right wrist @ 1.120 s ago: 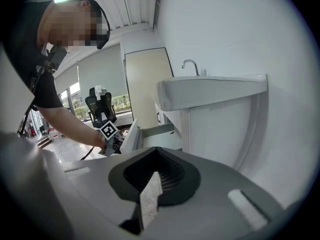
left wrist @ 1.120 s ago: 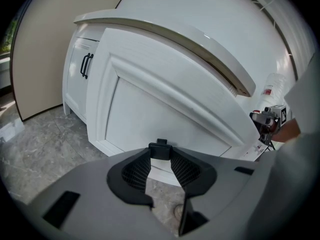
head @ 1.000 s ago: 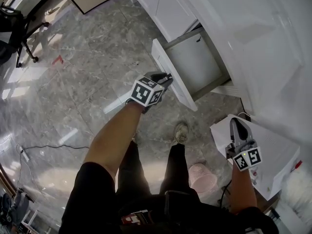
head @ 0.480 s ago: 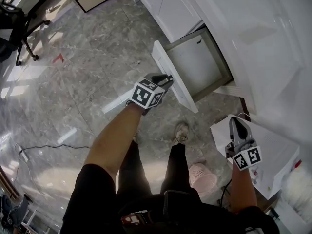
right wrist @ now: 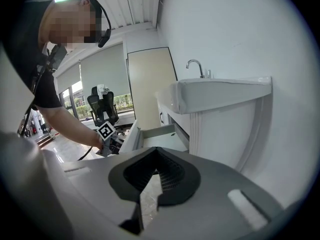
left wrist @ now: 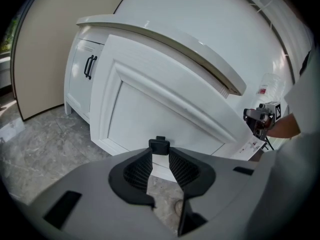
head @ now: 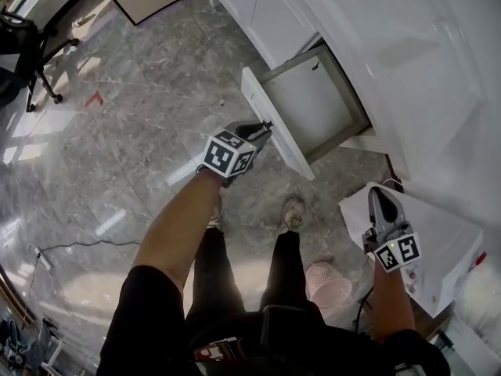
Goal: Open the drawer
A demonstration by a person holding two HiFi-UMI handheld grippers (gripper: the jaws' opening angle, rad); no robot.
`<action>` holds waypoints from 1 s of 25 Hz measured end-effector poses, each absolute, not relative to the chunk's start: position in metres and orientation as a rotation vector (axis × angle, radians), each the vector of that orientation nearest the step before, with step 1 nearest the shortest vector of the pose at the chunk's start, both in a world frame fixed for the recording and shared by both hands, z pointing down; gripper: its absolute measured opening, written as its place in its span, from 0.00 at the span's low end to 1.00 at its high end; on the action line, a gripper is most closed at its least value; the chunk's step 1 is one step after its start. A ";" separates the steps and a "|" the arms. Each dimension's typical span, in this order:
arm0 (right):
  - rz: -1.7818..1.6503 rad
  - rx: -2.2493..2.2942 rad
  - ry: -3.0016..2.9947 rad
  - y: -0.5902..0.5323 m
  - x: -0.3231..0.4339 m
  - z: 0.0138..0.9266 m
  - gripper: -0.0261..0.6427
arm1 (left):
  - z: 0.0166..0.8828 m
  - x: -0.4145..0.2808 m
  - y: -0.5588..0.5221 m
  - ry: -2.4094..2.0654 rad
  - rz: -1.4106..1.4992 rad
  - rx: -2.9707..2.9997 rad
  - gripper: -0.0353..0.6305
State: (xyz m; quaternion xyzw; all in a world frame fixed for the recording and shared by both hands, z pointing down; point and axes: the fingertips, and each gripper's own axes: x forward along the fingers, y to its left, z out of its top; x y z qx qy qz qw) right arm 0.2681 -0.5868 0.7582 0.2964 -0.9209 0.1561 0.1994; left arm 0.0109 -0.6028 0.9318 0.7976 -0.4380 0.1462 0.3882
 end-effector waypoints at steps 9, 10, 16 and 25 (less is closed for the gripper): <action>0.442 0.835 -2.586 -0.588 0.266 0.742 0.03 | 0.898 0.001 -0.591 -1.136 0.414 2.094 0.19; 0.440 0.837 -2.588 -0.589 0.265 0.737 0.03 | 0.894 0.001 -0.587 -1.130 0.418 2.101 0.19; 0.418 0.857 -2.609 -0.594 0.262 0.703 0.03 | 0.846 0.000 -0.575 -1.164 0.357 2.150 0.19; 0.375 0.903 -2.644 -0.603 0.266 0.631 0.03 | 0.727 0.019 -0.561 -1.147 0.230 2.255 0.19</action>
